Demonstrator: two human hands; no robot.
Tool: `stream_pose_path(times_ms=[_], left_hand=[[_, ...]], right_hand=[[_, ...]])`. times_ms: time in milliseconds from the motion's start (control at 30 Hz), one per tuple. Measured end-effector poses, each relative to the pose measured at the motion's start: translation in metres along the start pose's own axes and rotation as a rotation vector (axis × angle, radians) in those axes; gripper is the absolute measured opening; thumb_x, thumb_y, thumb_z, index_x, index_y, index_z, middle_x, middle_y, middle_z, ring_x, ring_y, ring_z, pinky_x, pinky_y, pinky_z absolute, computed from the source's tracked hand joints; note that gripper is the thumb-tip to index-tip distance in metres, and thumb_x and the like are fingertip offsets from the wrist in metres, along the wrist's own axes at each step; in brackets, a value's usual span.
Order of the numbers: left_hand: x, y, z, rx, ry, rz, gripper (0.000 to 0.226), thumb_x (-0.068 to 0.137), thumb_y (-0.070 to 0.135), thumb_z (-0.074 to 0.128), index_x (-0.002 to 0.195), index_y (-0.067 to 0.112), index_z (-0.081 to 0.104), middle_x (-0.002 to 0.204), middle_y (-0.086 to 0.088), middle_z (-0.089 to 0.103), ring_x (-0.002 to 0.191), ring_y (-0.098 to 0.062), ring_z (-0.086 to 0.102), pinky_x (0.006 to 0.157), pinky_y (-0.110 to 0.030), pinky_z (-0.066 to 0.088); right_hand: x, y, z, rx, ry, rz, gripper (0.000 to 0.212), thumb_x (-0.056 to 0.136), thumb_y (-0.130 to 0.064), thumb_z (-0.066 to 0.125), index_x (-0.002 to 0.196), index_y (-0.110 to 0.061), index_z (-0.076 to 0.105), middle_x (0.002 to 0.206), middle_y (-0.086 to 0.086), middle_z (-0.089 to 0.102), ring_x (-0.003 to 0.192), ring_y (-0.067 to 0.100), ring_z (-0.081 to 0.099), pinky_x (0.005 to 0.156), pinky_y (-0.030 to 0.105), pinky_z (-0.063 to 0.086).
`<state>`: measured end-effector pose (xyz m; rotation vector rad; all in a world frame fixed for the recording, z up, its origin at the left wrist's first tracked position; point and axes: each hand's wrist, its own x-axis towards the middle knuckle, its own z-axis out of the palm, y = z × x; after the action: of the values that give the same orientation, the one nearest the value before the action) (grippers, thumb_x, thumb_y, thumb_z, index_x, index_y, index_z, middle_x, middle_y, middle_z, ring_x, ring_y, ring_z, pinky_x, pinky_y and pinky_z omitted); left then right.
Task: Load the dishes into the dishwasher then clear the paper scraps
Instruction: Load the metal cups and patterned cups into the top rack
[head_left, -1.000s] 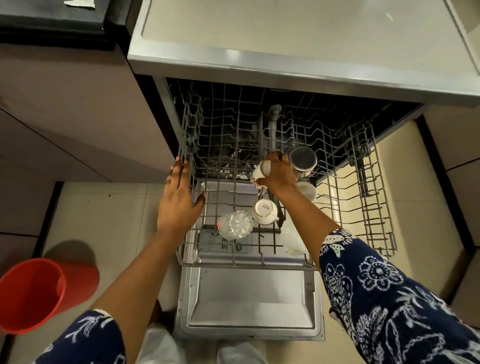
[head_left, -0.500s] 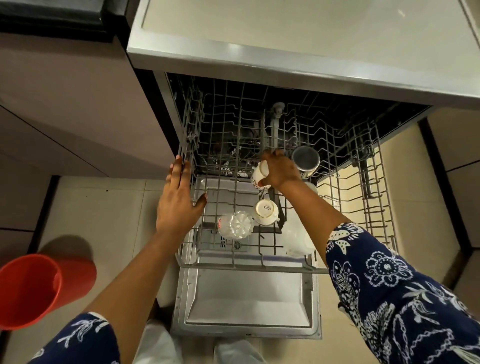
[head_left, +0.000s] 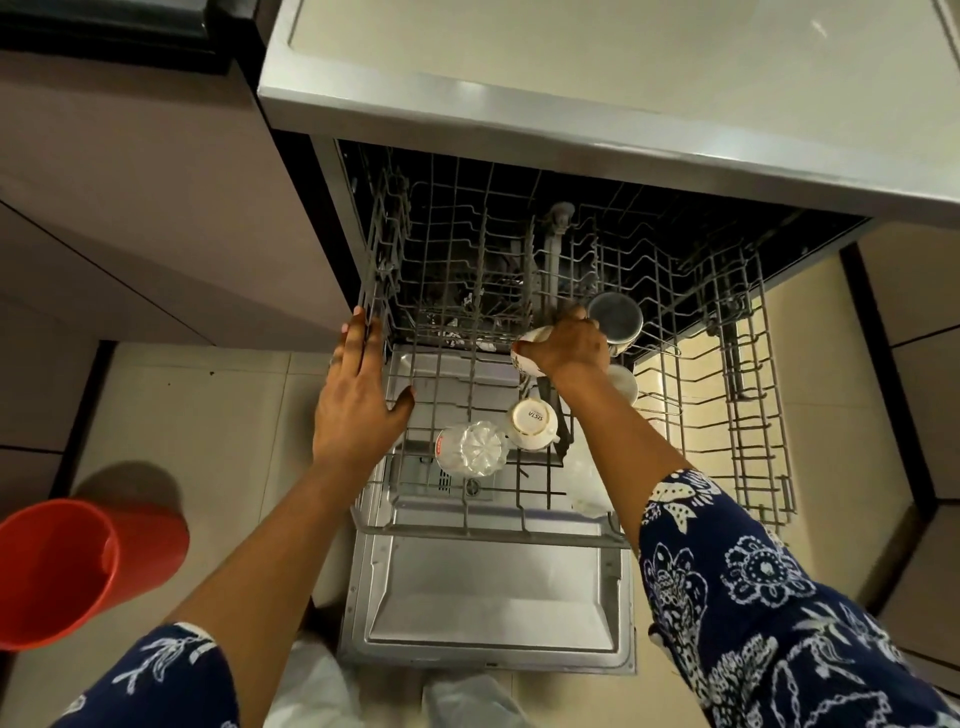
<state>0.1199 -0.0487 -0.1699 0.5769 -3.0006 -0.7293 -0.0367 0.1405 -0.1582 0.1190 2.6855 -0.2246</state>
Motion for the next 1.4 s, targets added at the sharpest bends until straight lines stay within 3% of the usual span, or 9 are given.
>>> stream_pose_path(times_ms=[167, 267, 500, 700, 800, 900, 1000, 1167, 1400], left_hand=[[0.0, 0.0, 0.001, 0.002, 0.01, 0.01, 0.09, 0.088, 0.033, 0.064, 0.154, 0.012, 0.006, 0.161, -0.002, -0.004, 0.148, -0.023, 0.003, 0.115, -0.03, 0.006], [0.0, 0.0, 0.002, 0.0, 0.017, 0.01, 0.089, 0.087, 0.032, 0.064, 0.154, 0.012, 0.008, 0.161, -0.002, -0.003, 0.148, -0.022, 0.002, 0.116, -0.031, 0.007], [0.001, -0.001, 0.001, 0.011, 0.017, 0.019, 0.09, 0.087, 0.032, 0.064, 0.154, 0.011, 0.007, 0.161, -0.004, -0.004, 0.148, -0.023, 0.002, 0.117, -0.033, 0.007], [-0.001, 0.002, -0.006, 0.013, 0.012, 0.031, 0.088, 0.088, 0.031, 0.063, 0.153, 0.01, 0.008, 0.161, -0.005, -0.004, 0.148, -0.025, 0.003, 0.117, -0.034, 0.006], [-0.003, 0.01, -0.02, -0.081, -0.039, -0.017, 0.085, 0.09, 0.032, 0.061, 0.154, 0.019, 0.005, 0.161, -0.001, -0.002, 0.148, -0.024, 0.006, 0.118, -0.04, 0.009], [-0.005, 0.012, -0.051, -0.26, -0.057, -0.067, 0.079, 0.092, 0.033, 0.06, 0.152, 0.028, 0.009, 0.16, 0.004, 0.009, 0.147, -0.02, 0.01, 0.119, -0.043, 0.005], [0.0, -0.005, -0.106, -0.36, 0.094, -0.028, 0.071, 0.091, 0.027, 0.061, 0.151, 0.025, 0.023, 0.158, 0.0, 0.021, 0.146, -0.018, 0.015, 0.119, -0.039, 0.004], [0.061, -0.076, -0.221, -0.24, 0.371, 0.003, 0.06, 0.085, 0.015, 0.068, 0.141, 0.012, 0.045, 0.149, -0.01, 0.039, 0.141, -0.027, 0.03, 0.115, -0.041, 0.016], [0.165, -0.162, -0.306, 0.068, 0.261, 0.108, 0.057, 0.081, 0.03, 0.065, 0.133, 0.011, 0.054, 0.142, -0.016, 0.047, 0.133, -0.037, 0.042, 0.11, -0.055, 0.03]], right_hand=[[0.008, -0.003, -0.003, -0.039, -0.076, -0.025, 0.066, 0.08, -0.066, 0.056, 0.121, -0.014, 0.057, 0.124, 0.01, 0.059, 0.115, 0.03, 0.056, 0.088, 0.033, 0.047], [0.008, -0.011, -0.008, -0.117, -0.099, -0.058, 0.078, 0.077, -0.076, 0.046, 0.123, -0.014, 0.057, 0.121, 0.008, 0.061, 0.11, 0.027, 0.059, 0.075, 0.029, 0.046], [0.001, -0.013, -0.003, -0.173, -0.054, -0.073, 0.087, 0.073, -0.083, 0.039, 0.125, -0.014, 0.055, 0.119, 0.008, 0.063, 0.106, 0.027, 0.062, 0.069, 0.028, 0.045], [-0.02, -0.002, -0.022, -0.121, -0.045, -0.055, 0.067, 0.091, -0.066, 0.033, 0.13, -0.015, 0.051, 0.125, 0.013, 0.059, 0.116, 0.032, 0.055, 0.089, 0.036, 0.046], [-0.047, 0.004, -0.039, -0.023, -0.023, -0.046, 0.052, 0.095, -0.051, 0.042, 0.124, -0.01, 0.054, 0.117, 0.016, 0.062, 0.108, 0.032, 0.059, 0.084, 0.036, 0.048], [-0.084, -0.01, -0.058, 0.01, 0.049, -0.192, 0.038, 0.095, -0.04, 0.048, 0.119, -0.011, 0.055, 0.109, 0.012, 0.065, 0.101, 0.029, 0.061, 0.079, 0.033, 0.046], [-0.118, -0.055, -0.082, 0.118, 0.154, -0.401, 0.031, 0.095, -0.04, 0.049, 0.107, -0.012, 0.057, 0.1, 0.008, 0.066, 0.092, 0.027, 0.062, 0.073, 0.031, 0.045], [-0.14, -0.185, -0.127, 0.284, 0.339, -0.683, 0.025, 0.091, -0.033, 0.057, 0.099, -0.009, 0.06, 0.096, 0.009, 0.063, 0.091, 0.026, 0.058, 0.074, 0.035, 0.045], [-0.111, -0.369, -0.136, 0.225, 0.46, -0.797, 0.03, 0.079, -0.018, 0.067, 0.101, 0.002, 0.063, 0.098, 0.022, 0.062, 0.095, 0.041, 0.057, 0.081, 0.044, 0.046]])
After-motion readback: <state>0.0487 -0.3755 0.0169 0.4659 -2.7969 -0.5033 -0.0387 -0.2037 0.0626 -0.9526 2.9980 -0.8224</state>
